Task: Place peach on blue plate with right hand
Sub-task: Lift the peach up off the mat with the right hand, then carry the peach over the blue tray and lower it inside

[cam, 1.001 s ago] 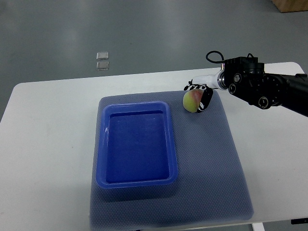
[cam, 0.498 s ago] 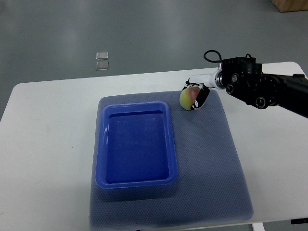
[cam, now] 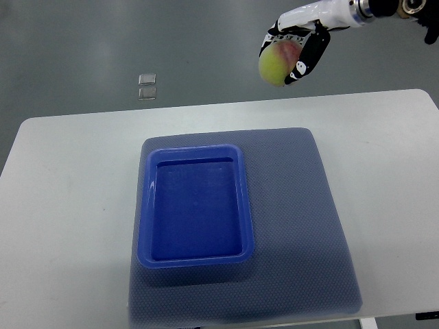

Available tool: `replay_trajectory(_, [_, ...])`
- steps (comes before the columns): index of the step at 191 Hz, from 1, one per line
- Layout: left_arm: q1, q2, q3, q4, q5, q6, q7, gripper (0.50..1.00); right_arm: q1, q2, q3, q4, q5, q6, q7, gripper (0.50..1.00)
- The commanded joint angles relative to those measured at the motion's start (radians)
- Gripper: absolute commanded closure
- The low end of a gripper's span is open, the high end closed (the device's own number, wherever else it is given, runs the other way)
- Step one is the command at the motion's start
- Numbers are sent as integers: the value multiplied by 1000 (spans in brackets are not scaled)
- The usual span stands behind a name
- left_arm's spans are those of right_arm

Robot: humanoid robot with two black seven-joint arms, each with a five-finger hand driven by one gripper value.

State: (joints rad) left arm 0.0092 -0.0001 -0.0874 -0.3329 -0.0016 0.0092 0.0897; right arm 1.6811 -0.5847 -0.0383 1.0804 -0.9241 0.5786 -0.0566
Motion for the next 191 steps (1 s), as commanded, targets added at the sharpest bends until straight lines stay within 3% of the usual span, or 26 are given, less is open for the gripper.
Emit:
replay_trajectory(1, [0,0,0,0,0,0,1,500,43,-49,-2,75,18,17,-2,897])
replay_trajectory(49, [0,0,0,-1,2,0,1,500,48,0,-2,90,33,-22,1,895])
replay_trajectory(65, [0,0,2,-1,2,0,1,500,40,104,0,89,117,-78,1,893])
replay_trajectory(75, [0,0,2,-1,2,0,1,500,40,105,0,89,117,-79,1,893])
replay_trajectory(76, [0,0,2,0,2,0,1,500,34,171,-2,81,142,-101,1,893])
replay_trajectory(95, [-2,0,2,0,2,0,1,500,-4,298,-11,40,145,-143,0,885])
replay_trajectory(105, [-2,0,2,0,2,0,1,500,-4,298,-11,39,145,-143,0,885])
replay_trajectory(106, [-3,0,0,0,0,0,1,500,-35,374,-12,-9,137,-152,0,883])
replay_trajectory(108, [-3,0,0,0,0,0,1,500,-41,391,-12,-20,136,-152,0,883])
replay_trajectory(122, [-3,0,0,2,0,0,1,500,-55,421,-14,-34,134,-154,0,883])
replay_trajectory(123, [-3,0,0,5,0,0,1,500,-92,481,-25,-65,131,-154,0,881])
replay_trajectory(142, [-3,0,0,8,0,0,-1,500,-162,582,-34,-108,104,-157,-2,879])
replay_trajectory(191, [-3,0,-2,9,0,0,-1,500,-300,585,-60,-172,5,-184,-2,861])
